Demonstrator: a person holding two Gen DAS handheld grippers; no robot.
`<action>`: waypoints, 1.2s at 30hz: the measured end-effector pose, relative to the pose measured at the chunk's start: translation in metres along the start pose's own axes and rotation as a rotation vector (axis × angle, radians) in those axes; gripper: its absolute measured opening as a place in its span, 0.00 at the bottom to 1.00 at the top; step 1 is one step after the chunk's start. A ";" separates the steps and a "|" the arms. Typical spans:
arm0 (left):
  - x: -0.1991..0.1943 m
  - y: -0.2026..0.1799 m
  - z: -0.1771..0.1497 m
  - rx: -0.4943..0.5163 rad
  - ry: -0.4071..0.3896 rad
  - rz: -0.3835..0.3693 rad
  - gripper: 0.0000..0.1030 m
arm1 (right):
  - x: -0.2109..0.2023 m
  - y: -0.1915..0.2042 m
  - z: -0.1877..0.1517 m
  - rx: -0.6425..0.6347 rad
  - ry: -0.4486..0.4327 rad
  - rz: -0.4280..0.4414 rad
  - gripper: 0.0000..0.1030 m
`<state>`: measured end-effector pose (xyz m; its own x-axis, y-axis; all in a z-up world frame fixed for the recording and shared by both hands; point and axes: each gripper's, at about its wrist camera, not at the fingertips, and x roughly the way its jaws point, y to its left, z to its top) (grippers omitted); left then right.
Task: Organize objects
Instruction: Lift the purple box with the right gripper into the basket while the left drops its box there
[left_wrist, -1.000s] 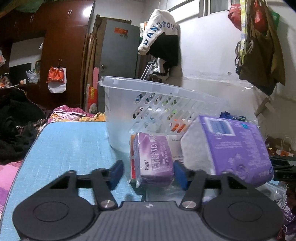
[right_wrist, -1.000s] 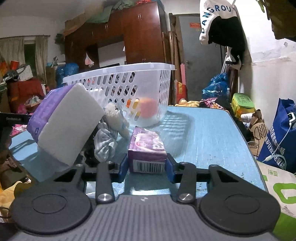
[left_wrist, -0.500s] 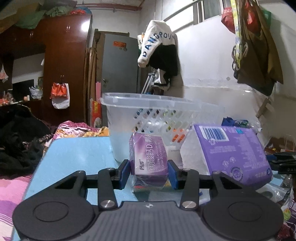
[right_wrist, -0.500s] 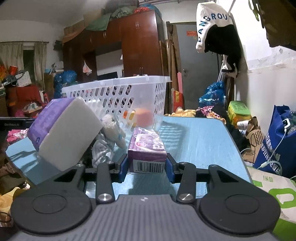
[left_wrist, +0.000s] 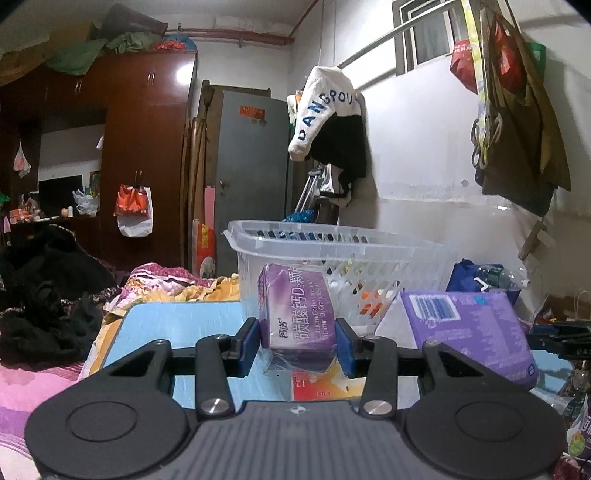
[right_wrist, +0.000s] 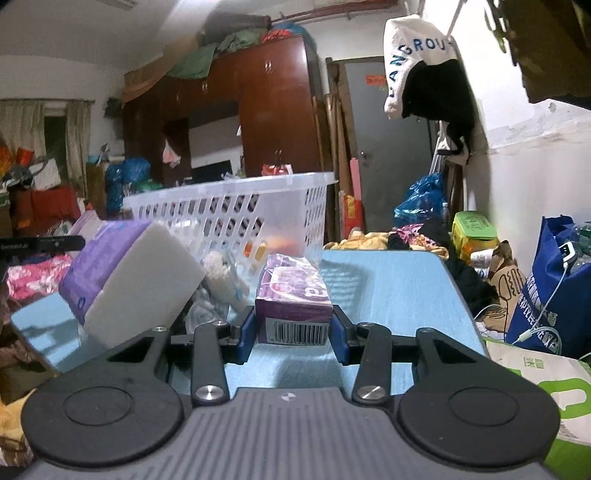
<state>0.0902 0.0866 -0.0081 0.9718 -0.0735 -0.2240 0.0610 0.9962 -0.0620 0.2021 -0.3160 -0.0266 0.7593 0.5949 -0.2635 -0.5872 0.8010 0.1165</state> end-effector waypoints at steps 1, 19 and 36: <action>-0.001 0.000 0.001 0.000 -0.005 0.000 0.46 | -0.001 -0.001 0.002 0.008 -0.006 -0.011 0.44; 0.003 -0.003 0.058 -0.029 -0.043 -0.061 0.46 | 0.017 0.029 0.101 -0.092 -0.099 0.044 0.44; 0.177 -0.001 0.120 -0.053 0.339 0.077 0.46 | 0.168 0.038 0.153 -0.086 0.269 -0.055 0.44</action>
<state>0.2890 0.0784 0.0687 0.8415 -0.0182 -0.5400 -0.0301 0.9963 -0.0804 0.3506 -0.1756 0.0803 0.6955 0.5029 -0.5133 -0.5778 0.8160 0.0167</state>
